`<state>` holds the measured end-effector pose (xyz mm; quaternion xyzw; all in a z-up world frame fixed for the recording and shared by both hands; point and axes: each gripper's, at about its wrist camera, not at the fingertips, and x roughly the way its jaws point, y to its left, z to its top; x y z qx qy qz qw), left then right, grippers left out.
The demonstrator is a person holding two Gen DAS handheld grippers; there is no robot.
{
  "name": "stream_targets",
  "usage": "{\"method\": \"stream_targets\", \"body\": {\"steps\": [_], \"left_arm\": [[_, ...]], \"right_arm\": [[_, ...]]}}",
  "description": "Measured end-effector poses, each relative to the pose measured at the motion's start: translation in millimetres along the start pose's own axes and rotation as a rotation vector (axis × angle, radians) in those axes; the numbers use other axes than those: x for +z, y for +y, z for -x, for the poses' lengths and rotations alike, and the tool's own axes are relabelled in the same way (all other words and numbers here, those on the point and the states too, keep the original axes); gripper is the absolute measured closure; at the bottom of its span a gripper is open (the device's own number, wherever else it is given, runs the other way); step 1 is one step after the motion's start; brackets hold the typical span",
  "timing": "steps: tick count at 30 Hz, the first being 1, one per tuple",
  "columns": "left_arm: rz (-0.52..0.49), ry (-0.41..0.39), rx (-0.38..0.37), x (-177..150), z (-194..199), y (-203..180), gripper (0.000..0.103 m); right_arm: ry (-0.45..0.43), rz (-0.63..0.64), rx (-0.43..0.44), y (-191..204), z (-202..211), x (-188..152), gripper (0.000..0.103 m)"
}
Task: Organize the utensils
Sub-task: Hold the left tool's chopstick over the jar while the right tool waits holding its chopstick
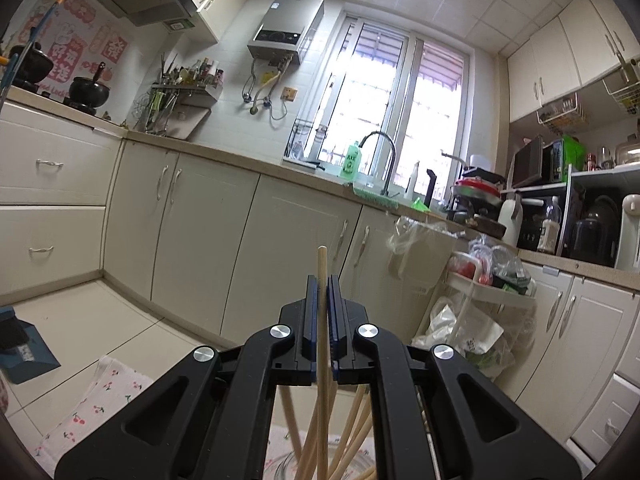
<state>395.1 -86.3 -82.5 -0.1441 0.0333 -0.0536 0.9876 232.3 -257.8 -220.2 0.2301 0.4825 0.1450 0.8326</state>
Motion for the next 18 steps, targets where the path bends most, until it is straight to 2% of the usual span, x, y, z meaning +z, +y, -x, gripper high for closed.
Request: {"method": "stream_targets", "body": {"steps": [6, 10, 15, 18], "left_arm": [[-0.011, 0.028, -0.002, -7.5, 5.6, 6.2, 0.099], [0.012, 0.02, 0.001, 0.5, 6.9, 10.2, 0.099], [0.089, -0.086, -0.003, 36.4, 12.3, 12.0, 0.099], [0.095, -0.147, -0.004, 53.4, 9.3, 4.1, 0.098]], "right_arm": [[0.0, -0.002, -0.002, -0.4, 0.2, -0.2, 0.097], [0.0, -0.002, -0.001, -0.2, 0.2, -0.5, 0.097], [0.001, -0.004, 0.0, -0.1, -0.9, -0.3, 0.097], [0.002, -0.009, 0.002, -0.5, -1.2, 0.4, 0.097]]}}
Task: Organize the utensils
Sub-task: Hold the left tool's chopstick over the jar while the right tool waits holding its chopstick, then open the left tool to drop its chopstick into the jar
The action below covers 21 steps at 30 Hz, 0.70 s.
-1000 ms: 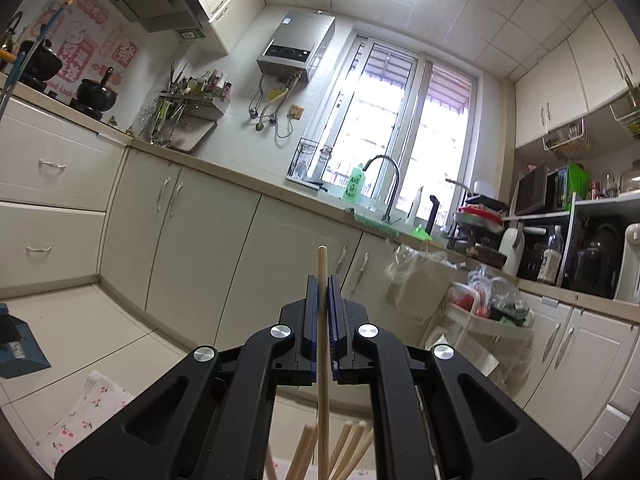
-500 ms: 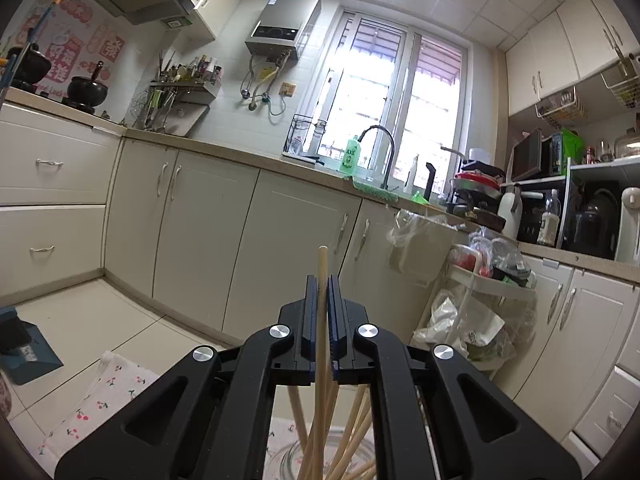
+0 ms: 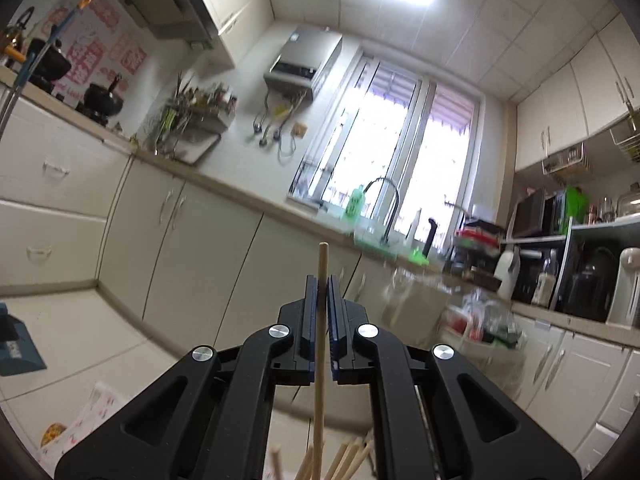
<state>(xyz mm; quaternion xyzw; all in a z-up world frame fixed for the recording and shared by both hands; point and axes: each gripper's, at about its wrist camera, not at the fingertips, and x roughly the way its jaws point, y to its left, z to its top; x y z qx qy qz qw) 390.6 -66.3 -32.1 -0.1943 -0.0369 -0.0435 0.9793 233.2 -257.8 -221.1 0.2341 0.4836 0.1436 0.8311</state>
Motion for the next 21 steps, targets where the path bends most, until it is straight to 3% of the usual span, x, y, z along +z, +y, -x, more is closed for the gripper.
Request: {"method": "stream_targets", "body": {"steps": [14, 21], "left_arm": [[-0.05, 0.083, -0.014, -24.0, 2.3, -4.7, 0.099], [-0.066, 0.087, -0.003, -19.9, 16.6, 6.0, 0.098]], "right_arm": [[-0.009, -0.01, 0.018, 1.5, 5.4, 1.0, 0.097], [-0.014, -0.009, 0.016, 1.6, 6.0, 1.3, 0.097]]}}
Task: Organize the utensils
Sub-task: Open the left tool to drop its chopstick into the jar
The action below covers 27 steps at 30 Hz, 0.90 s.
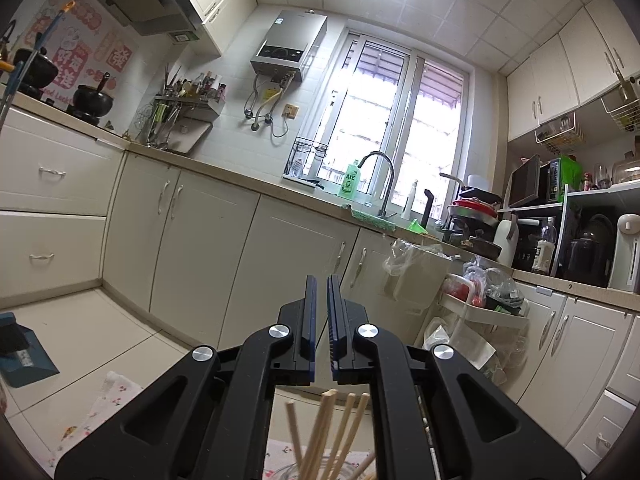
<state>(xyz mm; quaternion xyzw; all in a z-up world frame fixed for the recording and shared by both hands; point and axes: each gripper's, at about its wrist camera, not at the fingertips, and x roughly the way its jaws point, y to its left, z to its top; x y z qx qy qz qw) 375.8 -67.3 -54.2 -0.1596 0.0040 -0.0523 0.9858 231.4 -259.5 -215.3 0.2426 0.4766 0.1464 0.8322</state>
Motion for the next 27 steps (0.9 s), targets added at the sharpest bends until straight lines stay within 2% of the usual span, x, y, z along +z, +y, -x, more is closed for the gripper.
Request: {"method": "stream_targets", "body": {"steps": [5, 8, 10, 12, 13, 14, 16, 18, 23, 27], "left_arm": [[-0.013, 0.029, 0.024, -3.2, 15.6, 13.7, 0.098], [-0.035, 0.094, 0.048, -17.6, 26.1, 26.2, 0.097], [-0.054, 0.164, 0.065, -31.9, 31.8, 34.8, 0.092], [-0.063, 0.237, 0.084, -47.1, 38.2, 43.2, 0.075], [-0.071, 0.275, 0.098, -55.8, 43.4, 47.7, 0.059], [-0.078, 0.299, 0.11, -63.2, 49.5, 51.9, 0.05], [-0.085, 0.334, 0.12, -75.3, 58.8, 59.0, 0.042], [-0.097, 0.416, 0.113, -87.6, 58.2, 63.2, 0.028], [-0.095, 0.481, 0.109, -101.1, 58.3, 71.6, 0.021], [-0.049, 0.521, 0.113, -106.2, 55.0, 84.7, 0.017]], "right_arm": [[-0.037, 0.001, 0.006, -0.7, 7.2, 2.7, 0.097], [-0.083, 0.001, 0.025, -0.9, 15.7, 5.3, 0.097], [-0.122, 0.0, 0.045, 0.3, 23.0, 7.7, 0.097], [-0.168, -0.002, 0.076, 3.0, 33.0, 11.3, 0.097], [-0.195, -0.001, 0.087, 5.5, 38.9, 14.0, 0.097], [-0.222, -0.003, 0.098, 8.7, 45.0, 18.0, 0.097], [-0.275, -0.004, 0.125, 15.4, 55.5, 27.5, 0.097], [-0.342, 0.009, 0.145, 27.8, 65.3, 41.4, 0.097], [-0.497, 0.077, 0.208, 71.9, 76.8, 86.8, 0.097], [-0.619, 0.136, 0.211, 101.2, 76.4, 122.8, 0.097]]}}
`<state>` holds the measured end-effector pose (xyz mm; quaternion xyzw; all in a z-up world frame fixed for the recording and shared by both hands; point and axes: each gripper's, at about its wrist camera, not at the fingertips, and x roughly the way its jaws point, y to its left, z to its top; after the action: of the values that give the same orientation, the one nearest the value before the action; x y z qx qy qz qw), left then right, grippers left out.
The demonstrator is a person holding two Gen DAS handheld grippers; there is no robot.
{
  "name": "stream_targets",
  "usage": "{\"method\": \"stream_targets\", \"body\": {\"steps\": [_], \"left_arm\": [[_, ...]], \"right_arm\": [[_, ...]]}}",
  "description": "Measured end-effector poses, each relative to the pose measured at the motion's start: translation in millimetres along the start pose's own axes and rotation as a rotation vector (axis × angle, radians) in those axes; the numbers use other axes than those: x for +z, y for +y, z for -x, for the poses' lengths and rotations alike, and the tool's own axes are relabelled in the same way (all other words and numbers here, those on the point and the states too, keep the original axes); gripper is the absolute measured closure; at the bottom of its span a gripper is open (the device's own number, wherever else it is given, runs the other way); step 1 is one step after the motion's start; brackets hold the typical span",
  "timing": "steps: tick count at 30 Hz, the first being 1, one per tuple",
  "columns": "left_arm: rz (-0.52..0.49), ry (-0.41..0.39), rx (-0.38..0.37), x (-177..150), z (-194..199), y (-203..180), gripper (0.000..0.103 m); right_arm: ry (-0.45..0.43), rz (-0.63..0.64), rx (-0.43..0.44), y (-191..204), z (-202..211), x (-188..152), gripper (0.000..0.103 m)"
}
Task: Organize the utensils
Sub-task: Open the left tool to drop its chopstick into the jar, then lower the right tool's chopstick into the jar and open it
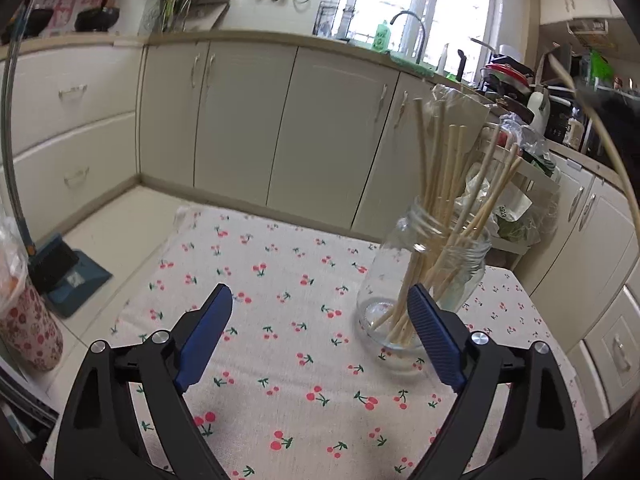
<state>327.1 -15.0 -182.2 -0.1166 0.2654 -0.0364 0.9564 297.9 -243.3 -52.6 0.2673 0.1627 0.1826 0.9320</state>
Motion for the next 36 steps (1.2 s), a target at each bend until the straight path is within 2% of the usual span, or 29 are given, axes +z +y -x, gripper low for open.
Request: {"method": "stream_targets", "body": {"steps": [6, 13, 17, 24, 29, 36], "left_arm": [[0.066, 0.047, -0.003, 0.4, -13.9, 11.5, 0.015], [0.061, 0.069, -0.005, 1.6, -21.3, 7.7, 0.015], [0.069, 0.087, -0.003, 0.7, -24.7, 8.2, 0.015], [0.072, 0.101, 0.001, 0.0, -27.2, 6.4, 0.014], [0.078, 0.108, 0.004, -0.3, -28.3, 7.6, 0.014], [0.08, 0.113, 0.004, -0.1, -29.6, 7.2, 0.013]], "right_arm": [[-0.114, 0.135, -0.044, 21.7, -45.3, 20.1, 0.097], [-0.177, 0.182, -0.134, 9.9, -89.5, 14.0, 0.097], [-0.161, 0.204, -0.18, -1.8, -106.7, -0.2, 0.097], [-0.134, 0.283, -0.186, 3.6, -97.7, -25.1, 0.097], [-0.079, 0.347, -0.19, 8.7, -87.1, -44.5, 0.097], [-0.069, 0.4, -0.206, 10.5, -73.3, -49.0, 0.097]]}}
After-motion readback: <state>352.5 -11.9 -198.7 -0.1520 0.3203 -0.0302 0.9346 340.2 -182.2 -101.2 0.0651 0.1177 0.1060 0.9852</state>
